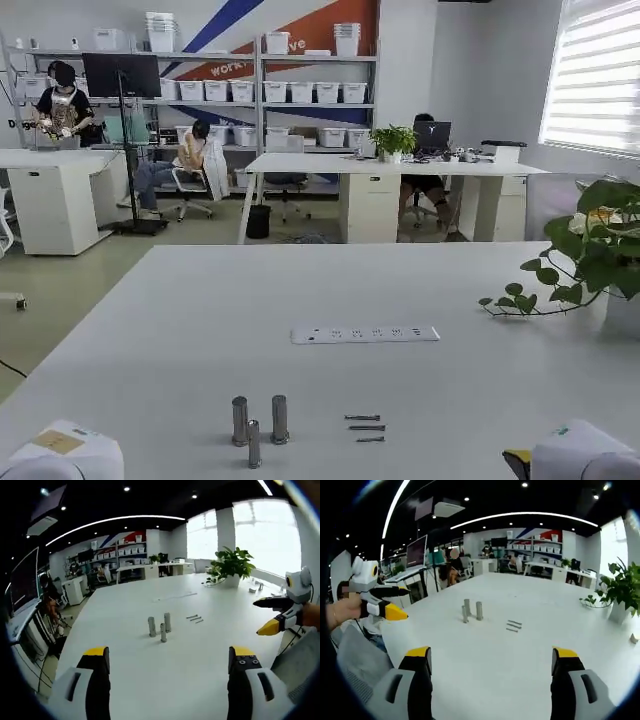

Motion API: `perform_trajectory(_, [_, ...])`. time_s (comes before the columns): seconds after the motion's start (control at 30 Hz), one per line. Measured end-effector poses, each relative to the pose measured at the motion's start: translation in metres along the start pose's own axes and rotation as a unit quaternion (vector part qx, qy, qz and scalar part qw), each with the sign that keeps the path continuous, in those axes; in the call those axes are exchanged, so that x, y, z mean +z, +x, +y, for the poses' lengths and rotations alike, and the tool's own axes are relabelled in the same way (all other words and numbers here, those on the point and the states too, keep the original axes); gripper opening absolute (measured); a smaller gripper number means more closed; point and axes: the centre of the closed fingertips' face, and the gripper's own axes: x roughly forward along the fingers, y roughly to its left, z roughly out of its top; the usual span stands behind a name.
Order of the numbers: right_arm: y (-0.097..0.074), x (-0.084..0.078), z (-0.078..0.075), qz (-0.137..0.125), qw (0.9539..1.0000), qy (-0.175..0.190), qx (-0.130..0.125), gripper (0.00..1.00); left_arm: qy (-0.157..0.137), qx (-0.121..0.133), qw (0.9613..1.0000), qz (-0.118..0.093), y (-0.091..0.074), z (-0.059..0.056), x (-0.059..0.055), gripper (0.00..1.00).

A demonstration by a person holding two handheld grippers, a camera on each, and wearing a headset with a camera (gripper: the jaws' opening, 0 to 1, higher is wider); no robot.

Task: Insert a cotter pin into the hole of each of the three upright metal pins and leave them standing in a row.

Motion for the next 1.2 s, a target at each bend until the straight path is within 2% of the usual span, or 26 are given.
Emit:
perform_trajectory(0.33, [0.004, 0.000, 0.004, -0.001, 1.0000, -0.003, 0.004, 0.93, 0.007, 0.000, 1.0000, -0.002, 0.003, -0.002, 0.002, 0.93])
perform_trajectory(0.8, [0.007, 0.000, 0.000, -0.001, 1.0000, -0.006, 0.003, 0.92, 0.008, -0.004, 1.0000, 0.002, 0.008, -0.007, 0.002, 0.91])
perform_trajectory(0.93, [0.010, 0.002, -0.001, -0.008, 0.9999, -0.009, 0.004, 0.92, 0.013, -0.006, 0.9999, -0.001, 0.013, -0.007, 0.004, 0.90])
perform_trajectory(1.07, [0.013, 0.000, -0.002, -0.008, 0.9999, -0.009, 0.005, 0.91, 0.014, -0.006, 0.9998, -0.015, 0.014, -0.007, 0.010, 0.90])
perform_trajectory(1.2, [0.013, 0.001, -0.002, -0.012, 0.9999, -0.007, 0.005, 0.91, 0.021, -0.005, 0.9997, -0.012, 0.016, -0.007, 0.009, 0.89])
